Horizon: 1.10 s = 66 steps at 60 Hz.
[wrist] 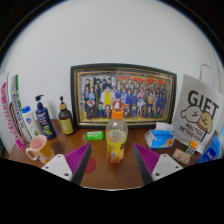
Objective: Pour water
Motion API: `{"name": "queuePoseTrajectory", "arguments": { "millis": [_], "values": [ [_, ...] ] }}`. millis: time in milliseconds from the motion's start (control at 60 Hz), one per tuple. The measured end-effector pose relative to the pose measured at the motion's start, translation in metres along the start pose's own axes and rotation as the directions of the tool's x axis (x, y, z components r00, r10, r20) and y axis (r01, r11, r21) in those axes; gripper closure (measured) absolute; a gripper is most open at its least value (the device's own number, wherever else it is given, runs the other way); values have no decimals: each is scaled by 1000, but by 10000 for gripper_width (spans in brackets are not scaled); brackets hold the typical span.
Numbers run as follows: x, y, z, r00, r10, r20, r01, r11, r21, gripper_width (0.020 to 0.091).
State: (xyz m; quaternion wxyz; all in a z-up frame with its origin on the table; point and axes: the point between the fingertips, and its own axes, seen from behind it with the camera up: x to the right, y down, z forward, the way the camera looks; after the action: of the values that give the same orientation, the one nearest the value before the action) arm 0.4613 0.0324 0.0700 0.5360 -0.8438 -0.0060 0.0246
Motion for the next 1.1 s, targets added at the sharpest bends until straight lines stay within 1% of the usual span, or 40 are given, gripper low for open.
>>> {"name": "queuePoseTrajectory", "arguments": {
  "millis": [167,233,267,317,333,383,400,433,450,483,500,533,567,583,667,733,883,950,1017,1100],
  "values": [
    [16,11,78,1000,14,20,-14,1000,-5,259],
    [16,15,100,999,18,37,-18,1000,9,281],
    [16,19,108,999,17,40,-17,1000,7,303],
    [15,23,119,999,17,48,-18,1000,5,381],
    [14,24,122,998,16,53,-17,1000,7,395],
    [12,25,128,998,8,58,-9,1000,19,555],
    [11,24,130,998,6,70,-9,1000,30,623],
    [10,22,130,998,5,70,-8,999,45,670],
    [10,21,130,998,2,64,-5,999,48,671],
    [10,21,130,998,-2,61,-2,999,54,729],
    [10,21,130,998,0,57,-3,999,52,727],
    [10,21,130,999,5,51,-7,999,48,786],
    [12,21,129,999,4,43,-6,999,48,789],
    [13,21,129,999,-1,36,0,999,47,828],
    [16,18,126,998,-55,1,55,998,42,831],
    [17,8,117,995,-92,-34,93,994,49,831],
    [7,-37,90,940,-311,-138,324,943,78,828],
    [-4,-60,75,874,-446,-193,467,881,79,829],
    [-22,-79,62,770,-586,-253,617,785,58,829],
    [-49,-96,49,595,-741,-311,783,621,17,831]
  ]
}}
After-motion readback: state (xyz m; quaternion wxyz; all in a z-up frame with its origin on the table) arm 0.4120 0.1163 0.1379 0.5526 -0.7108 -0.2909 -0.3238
